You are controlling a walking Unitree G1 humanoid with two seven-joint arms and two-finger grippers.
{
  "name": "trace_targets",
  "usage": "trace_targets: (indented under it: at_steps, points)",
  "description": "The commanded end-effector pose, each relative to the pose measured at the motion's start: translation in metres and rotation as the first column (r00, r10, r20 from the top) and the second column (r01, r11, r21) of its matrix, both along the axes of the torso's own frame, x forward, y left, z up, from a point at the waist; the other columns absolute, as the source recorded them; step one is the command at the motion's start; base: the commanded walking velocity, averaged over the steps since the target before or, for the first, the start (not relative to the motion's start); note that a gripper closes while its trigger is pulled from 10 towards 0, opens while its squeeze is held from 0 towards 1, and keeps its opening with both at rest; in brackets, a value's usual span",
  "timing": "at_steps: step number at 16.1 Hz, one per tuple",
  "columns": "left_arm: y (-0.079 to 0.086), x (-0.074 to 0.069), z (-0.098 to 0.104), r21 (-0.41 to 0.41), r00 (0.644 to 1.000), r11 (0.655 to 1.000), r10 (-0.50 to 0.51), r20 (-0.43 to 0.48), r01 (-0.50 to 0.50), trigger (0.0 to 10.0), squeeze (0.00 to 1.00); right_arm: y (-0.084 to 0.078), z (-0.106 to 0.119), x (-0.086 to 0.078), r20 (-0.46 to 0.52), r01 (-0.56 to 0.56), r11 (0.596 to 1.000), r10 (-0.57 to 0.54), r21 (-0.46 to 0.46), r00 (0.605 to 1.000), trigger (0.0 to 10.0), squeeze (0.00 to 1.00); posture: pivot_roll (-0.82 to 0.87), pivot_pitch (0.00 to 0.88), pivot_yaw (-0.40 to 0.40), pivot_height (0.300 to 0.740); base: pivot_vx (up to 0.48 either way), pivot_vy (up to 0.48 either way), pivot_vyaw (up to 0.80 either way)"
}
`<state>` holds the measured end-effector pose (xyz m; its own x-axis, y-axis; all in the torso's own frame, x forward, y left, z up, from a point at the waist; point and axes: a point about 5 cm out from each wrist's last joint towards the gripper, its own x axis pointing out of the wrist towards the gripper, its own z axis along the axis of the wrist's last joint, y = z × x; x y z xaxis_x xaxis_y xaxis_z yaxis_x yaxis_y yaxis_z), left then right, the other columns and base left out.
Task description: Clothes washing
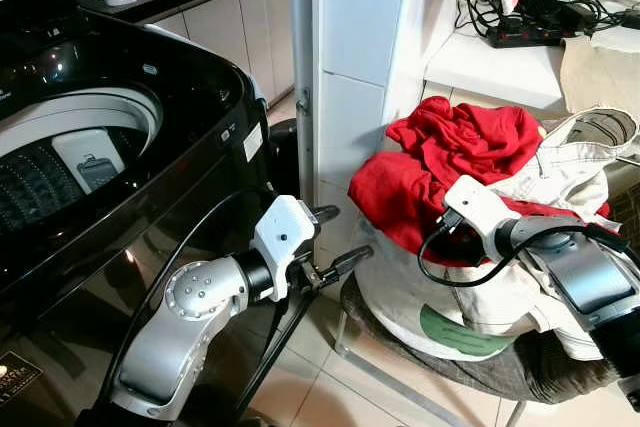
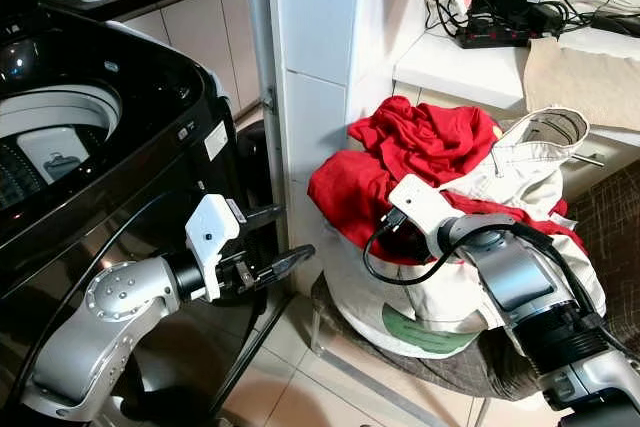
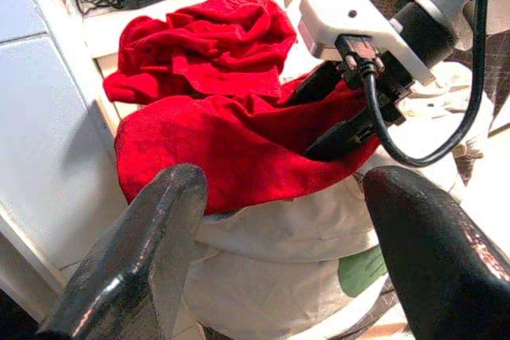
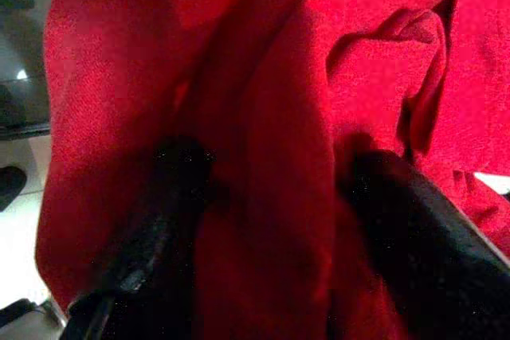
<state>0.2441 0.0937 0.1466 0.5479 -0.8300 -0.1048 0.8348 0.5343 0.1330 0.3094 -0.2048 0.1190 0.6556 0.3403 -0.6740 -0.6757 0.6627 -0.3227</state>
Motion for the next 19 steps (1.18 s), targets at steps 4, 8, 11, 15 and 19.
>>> trace_targets:
  at_steps: [4, 8, 11, 15, 19]
  points:
    - [-0.002, -0.003, 0.003, 0.003, 1.000, 1.000, -0.027, 0.000, 0.027, 10.0, 0.00, -0.008, 0.002, 0.002, 0.002, 0.020, 1.000, -0.019, -0.007, 1.000, 0.0, 0.00, -0.06, 0.000, 0.020, 0.740, 0.000, 0.000, 0.00]
    - [-0.002, -0.002, 0.004, 0.009, 1.000, 1.000, -0.029, 0.007, 0.029, 10.0, 0.00, -0.011, 0.009, 0.003, 0.021, 0.022, 1.000, -0.022, -0.009, 1.000, 0.0, 0.00, -0.06, 0.000, 0.022, 0.740, 0.000, 0.000, 0.00]
    - [-0.002, -0.003, 0.004, 0.012, 0.999, 0.999, -0.031, 0.011, 0.031, 10.0, 0.00, -0.014, 0.018, 0.004, 0.043, 0.025, 1.000, -0.025, -0.012, 0.999, 0.0, 0.00, -0.06, 0.000, 0.023, 0.740, 0.000, 0.000, 0.00]
    - [-0.002, -0.003, 0.003, 0.022, 0.999, 0.999, -0.042, 0.008, 0.041, 10.0, 0.00, -0.018, 0.032, 0.004, 0.069, 0.022, 1.000, -0.021, -0.015, 0.997, 0.0, 0.00, -0.06, 0.000, 0.024, 0.740, 0.000, 0.000, 0.00]
    - [-0.002, -0.003, 0.002, 0.028, 0.999, 0.999, -0.040, 0.012, 0.040, 10.0, 0.00, -0.019, 0.043, 0.002, 0.085, 0.021, 1.000, -0.023, 0.017, 0.996, 0.0, 0.00, -0.07, 0.000, 0.023, 0.740, 0.000, 0.000, 0.00]
